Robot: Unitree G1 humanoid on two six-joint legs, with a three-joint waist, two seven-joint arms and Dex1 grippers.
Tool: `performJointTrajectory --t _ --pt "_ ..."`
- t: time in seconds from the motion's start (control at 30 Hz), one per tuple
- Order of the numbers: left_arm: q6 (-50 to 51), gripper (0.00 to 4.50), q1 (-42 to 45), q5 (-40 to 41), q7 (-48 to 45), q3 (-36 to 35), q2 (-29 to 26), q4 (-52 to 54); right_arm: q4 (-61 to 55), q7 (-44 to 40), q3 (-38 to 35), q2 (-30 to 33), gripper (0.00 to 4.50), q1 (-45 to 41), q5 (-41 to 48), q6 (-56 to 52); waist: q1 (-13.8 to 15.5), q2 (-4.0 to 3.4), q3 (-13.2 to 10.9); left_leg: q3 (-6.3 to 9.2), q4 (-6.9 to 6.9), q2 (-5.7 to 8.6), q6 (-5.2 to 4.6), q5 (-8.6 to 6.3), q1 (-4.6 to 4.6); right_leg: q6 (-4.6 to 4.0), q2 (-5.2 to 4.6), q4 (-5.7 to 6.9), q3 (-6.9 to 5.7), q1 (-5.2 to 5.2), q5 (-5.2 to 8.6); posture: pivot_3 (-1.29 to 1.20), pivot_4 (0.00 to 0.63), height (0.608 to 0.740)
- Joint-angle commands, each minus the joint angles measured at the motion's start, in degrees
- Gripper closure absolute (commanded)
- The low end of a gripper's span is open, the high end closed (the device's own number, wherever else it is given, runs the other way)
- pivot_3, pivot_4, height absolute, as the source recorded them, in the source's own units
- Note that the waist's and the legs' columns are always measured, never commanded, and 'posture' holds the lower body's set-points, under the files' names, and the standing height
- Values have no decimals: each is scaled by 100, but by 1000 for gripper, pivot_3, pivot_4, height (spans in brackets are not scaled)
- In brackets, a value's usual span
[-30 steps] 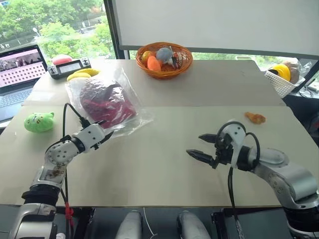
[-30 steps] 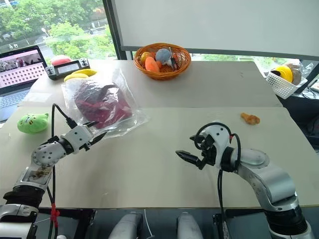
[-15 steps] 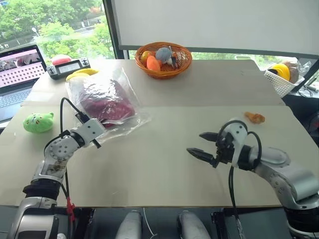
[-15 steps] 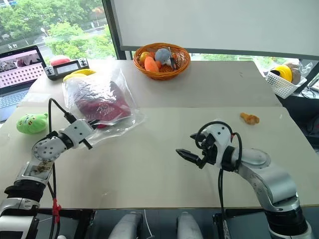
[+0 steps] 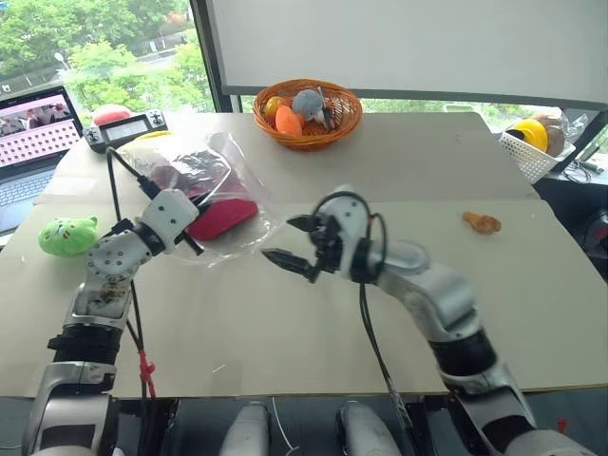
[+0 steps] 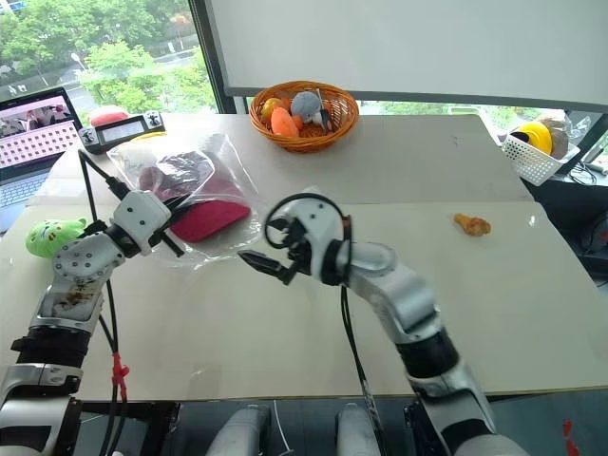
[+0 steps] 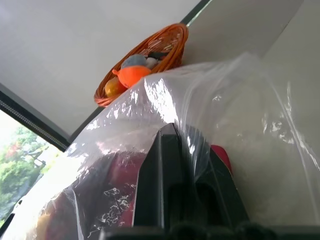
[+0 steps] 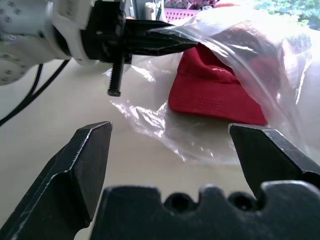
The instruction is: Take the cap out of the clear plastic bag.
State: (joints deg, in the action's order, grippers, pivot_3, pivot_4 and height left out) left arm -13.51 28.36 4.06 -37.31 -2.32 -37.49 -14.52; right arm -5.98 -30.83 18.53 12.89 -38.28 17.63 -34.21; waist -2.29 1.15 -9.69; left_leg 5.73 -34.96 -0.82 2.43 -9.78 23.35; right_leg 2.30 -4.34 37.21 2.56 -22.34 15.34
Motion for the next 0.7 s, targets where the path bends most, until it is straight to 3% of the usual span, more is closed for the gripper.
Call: performJointTrajectory --t 0.03,0.33,0.5,0.7 --pt "191 4439 -62 118 -20 -54 58 462 625 28 90 -80 0 -237 -566 797 1 0 0 0 1 0 0 0 0 0 0 0 0 0 0 0 150 733" --pt "796 4439 -121 343 -89 48 420 1190 1868 143 230 -526 0 -446 -1420 1936 -32 0 0 1 5 -1 0 0 -2 -2 3 5 1 -5 -1 0 150 733" --pt "1233 4439 -33 614 -178 230 793 1728 1286 -405 554 -558 0 18 -1419 1969 -18 0 0 4 6 0 0 0 1 -2 2 3 0 -4 -1 0 150 733" --pt "1610 4439 -294 989 -513 321 844 2378 1505 55 308 -558 0 -24 -1826 2164 -39 0 0 4 3 -2 0 0 -7 -3 4 11 1 -2 -1 0 150 733"
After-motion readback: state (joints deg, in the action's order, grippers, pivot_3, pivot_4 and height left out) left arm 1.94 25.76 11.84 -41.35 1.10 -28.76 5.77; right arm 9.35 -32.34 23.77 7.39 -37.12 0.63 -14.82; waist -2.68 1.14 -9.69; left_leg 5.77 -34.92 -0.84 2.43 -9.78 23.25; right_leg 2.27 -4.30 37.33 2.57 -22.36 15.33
